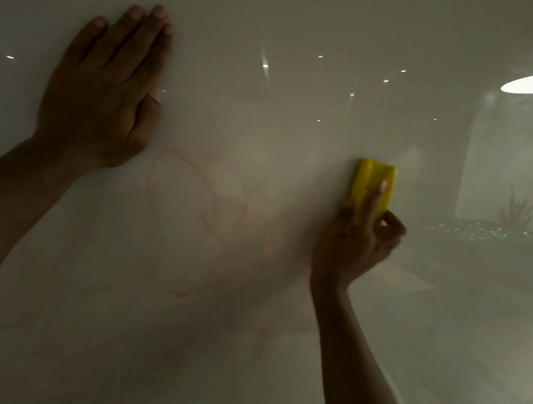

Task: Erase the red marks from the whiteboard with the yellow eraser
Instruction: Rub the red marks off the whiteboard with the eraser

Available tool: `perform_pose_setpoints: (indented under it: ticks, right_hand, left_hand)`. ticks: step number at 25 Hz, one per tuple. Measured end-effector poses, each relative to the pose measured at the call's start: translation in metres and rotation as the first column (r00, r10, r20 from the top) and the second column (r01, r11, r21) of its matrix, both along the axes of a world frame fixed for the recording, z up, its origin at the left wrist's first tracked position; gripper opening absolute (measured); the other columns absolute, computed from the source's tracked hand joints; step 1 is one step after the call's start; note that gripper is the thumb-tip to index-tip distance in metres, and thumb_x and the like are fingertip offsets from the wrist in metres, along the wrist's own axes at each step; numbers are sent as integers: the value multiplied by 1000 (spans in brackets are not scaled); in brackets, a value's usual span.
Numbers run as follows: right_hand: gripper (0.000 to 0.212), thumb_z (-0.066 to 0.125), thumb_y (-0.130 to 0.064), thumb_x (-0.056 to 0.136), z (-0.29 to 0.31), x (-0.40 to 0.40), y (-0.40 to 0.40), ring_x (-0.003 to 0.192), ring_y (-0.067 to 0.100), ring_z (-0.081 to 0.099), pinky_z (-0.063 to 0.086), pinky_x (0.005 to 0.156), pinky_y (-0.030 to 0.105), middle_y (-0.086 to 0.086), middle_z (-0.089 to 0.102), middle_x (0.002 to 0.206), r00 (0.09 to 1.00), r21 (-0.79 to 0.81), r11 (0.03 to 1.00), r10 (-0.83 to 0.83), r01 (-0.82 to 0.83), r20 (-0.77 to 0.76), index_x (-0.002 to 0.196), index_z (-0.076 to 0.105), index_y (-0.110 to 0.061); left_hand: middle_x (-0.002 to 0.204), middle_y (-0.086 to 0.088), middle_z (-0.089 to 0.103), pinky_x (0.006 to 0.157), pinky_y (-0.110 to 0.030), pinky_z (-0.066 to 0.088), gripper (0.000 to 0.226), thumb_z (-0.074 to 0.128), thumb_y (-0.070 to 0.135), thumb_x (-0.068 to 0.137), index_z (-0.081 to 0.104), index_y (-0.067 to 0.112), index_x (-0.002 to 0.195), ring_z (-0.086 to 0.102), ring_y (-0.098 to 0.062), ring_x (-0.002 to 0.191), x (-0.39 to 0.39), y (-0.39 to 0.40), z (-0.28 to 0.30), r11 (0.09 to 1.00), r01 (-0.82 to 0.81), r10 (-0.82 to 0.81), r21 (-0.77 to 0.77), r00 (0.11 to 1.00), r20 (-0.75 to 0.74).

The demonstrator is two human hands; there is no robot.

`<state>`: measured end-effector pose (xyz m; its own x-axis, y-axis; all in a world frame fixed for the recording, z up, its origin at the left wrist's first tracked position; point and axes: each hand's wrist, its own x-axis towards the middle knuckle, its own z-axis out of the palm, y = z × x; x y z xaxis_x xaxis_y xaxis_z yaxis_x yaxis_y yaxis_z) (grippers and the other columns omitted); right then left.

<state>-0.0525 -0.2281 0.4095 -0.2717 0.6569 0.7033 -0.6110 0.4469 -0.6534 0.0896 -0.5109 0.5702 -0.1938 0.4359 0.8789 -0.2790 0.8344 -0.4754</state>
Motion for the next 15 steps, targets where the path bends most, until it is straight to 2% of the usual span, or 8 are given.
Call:
perform_pose_setpoints:
  ticks: [2,4,5,6,8,9,13,15]
  right_hand:
    - [51,67,-13,90,-8,25,-43,100,44,55,49,81,49,24,59,121,953,434,900,96,41,-288,140,62,-8]
    - [50,72,-12,88,-16,41,-62,99,41,57,47,81,46,24,65,123,877,728,658,217,192,-428,137,68,-18]
    - [47,72,-13,90,-10,41,-59,102,39,56,46,83,46,24,66,125,890,734,643,178,218,-420,137,69,-21]
    - [47,71,-15,92,0,38,-56,105,39,54,44,84,46,26,65,126,929,657,736,109,164,-354,138,68,-21]
    - [53,70,-19,95,21,40,-58,108,38,49,41,85,46,27,60,126,989,285,959,43,-1,-139,147,59,-20]
    - [56,70,-18,96,28,45,-66,108,38,48,40,85,46,28,58,126,993,211,977,50,-26,-108,150,56,-19]
    - [52,71,-19,92,20,62,-91,105,38,50,41,86,45,27,63,126,898,704,688,183,174,-401,144,63,-21]
    - [45,69,-19,92,34,50,-74,105,36,47,41,85,46,27,64,125,924,663,727,104,181,-367,137,68,-22]
  left_hand:
    - [178,-11,19,132,-52,18,69,27,30,106,19,10,171,22,-33,164,1,2,0,1000,-3,3,-6,1000,8]
    - [178,-12,20,132,-51,17,68,27,29,106,20,9,171,23,-33,163,4,3,3,1000,0,-1,7,1000,21]
    - [178,-12,20,132,-51,18,68,28,29,106,22,9,171,24,-33,163,4,5,2,1000,0,-1,14,1000,24]
    - [177,-12,21,131,-51,18,68,29,28,106,23,8,170,25,-34,163,6,5,0,1000,-6,6,17,1000,19]
    - [177,-12,22,131,-51,19,68,31,28,105,24,7,170,26,-34,163,7,6,-2,999,-32,31,22,999,16]
    - [177,-12,21,131,-51,18,69,31,28,105,24,7,170,25,-33,163,7,6,-2,999,-44,43,23,999,24]
    - [179,-9,18,133,-48,16,70,31,28,104,22,9,171,21,-29,165,11,4,4,998,-62,62,4,996,68]
    - [179,-10,17,134,-47,15,70,29,29,105,21,9,171,18,-28,165,17,-5,4,996,-79,83,-38,991,103]
